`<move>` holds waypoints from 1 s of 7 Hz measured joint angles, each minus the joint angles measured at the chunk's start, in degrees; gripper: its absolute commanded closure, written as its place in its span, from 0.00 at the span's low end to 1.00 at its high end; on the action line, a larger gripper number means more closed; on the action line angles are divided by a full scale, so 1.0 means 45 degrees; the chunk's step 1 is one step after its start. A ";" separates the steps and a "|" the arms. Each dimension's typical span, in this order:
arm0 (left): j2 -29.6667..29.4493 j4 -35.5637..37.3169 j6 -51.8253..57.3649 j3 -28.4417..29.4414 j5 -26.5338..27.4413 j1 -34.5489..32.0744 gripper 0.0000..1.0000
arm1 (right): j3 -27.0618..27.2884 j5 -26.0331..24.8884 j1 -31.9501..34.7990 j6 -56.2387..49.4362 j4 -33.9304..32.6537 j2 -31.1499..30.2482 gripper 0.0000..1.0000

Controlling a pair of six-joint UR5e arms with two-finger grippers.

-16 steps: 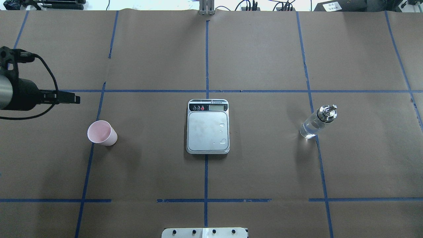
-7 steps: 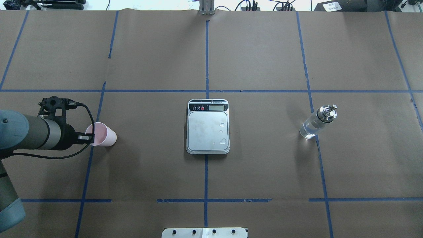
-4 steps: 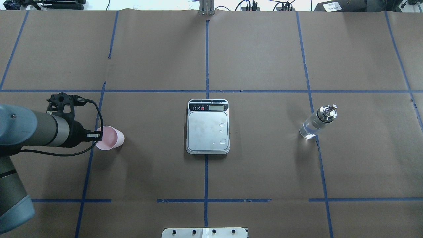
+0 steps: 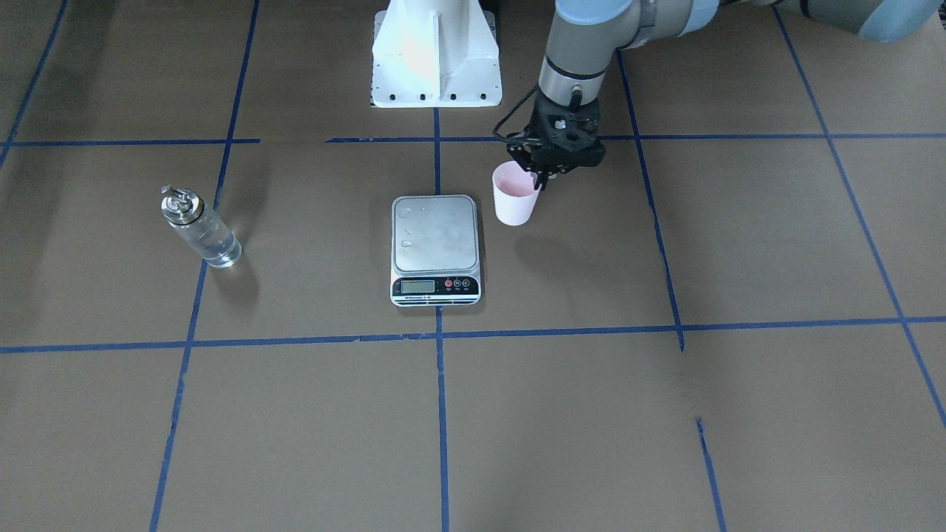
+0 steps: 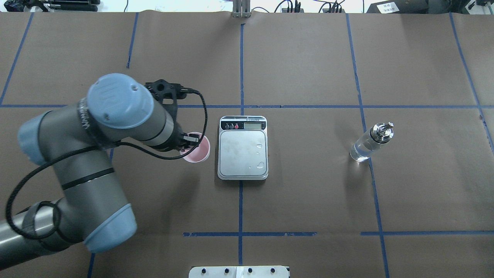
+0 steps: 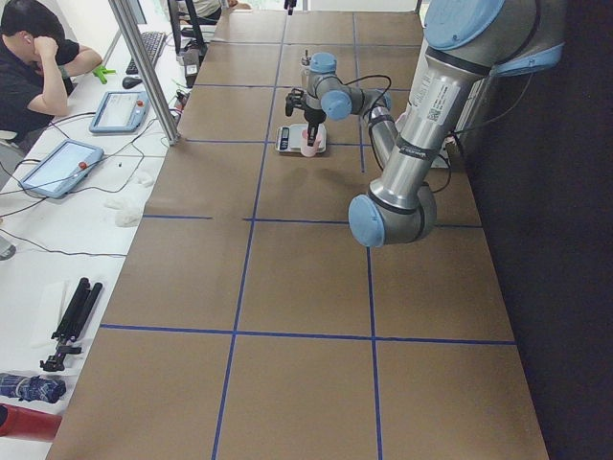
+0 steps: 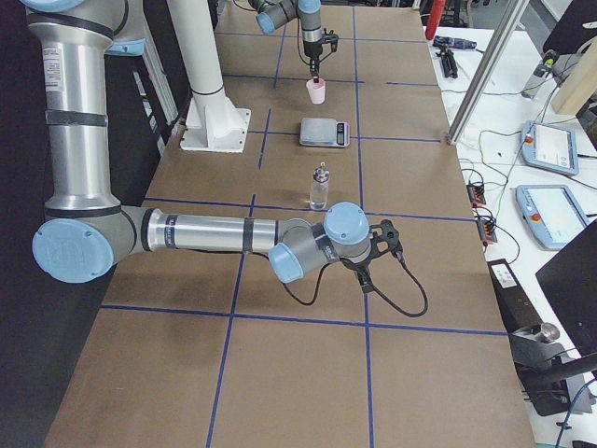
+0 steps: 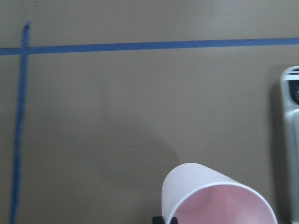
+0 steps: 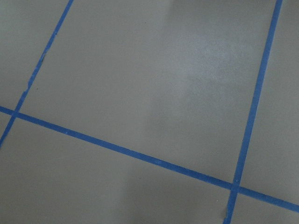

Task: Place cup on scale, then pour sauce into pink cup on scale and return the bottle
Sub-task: 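Carry the pink cup with the left gripper onto the scale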

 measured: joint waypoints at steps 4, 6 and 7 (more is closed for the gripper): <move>-0.2555 0.0040 0.0044 0.2852 -0.0339 0.0077 1.00 | 0.0014 0.0002 0.0001 0.0011 0.0000 -0.0008 0.00; -0.2983 -0.0266 0.0057 0.3444 -0.0349 0.0134 0.82 | 0.0014 0.0002 -0.0005 0.0012 0.0000 -0.0006 0.00; -0.3129 -0.0590 0.0059 0.3826 -0.0346 0.0164 0.48 | 0.0016 0.0003 -0.0004 0.0012 -0.0001 -0.0005 0.00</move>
